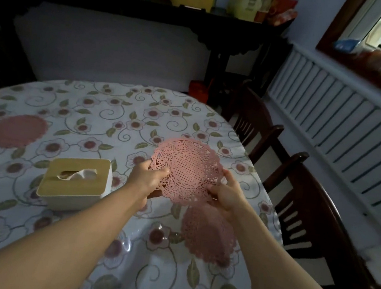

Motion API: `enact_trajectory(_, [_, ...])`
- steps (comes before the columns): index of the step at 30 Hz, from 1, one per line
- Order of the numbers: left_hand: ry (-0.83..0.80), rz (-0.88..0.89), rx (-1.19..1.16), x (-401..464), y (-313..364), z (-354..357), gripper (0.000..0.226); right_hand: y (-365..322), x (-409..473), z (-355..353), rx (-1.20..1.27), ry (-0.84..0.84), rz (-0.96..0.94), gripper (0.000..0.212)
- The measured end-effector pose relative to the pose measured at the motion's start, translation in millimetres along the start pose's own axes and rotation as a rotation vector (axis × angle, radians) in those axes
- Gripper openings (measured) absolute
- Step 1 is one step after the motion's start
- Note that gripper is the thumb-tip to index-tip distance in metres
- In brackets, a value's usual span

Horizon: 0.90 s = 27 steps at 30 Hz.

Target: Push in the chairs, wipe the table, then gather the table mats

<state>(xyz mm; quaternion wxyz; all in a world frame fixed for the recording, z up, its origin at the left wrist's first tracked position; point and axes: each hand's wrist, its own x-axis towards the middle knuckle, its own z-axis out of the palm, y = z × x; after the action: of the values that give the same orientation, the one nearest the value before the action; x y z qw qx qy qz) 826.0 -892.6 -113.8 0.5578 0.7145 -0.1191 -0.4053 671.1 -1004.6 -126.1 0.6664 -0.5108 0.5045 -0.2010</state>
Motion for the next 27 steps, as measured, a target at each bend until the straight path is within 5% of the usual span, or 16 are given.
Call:
enact_trajectory(6, [0.058,-0.058,-0.013,57,14,26,0.027,-23,101,-22,0.037,0.085,0.028,0.05])
enact_trajectory(21, [0.218,-0.11,0.015,198,31,66,0.019,-35,336,8,-0.019,0.096,0.071,0.069])
enact_trajectory(27, [0.191,-0.141,0.055,215,23,71,0.019,-34,362,22,-0.171,0.094,0.085,0.052])
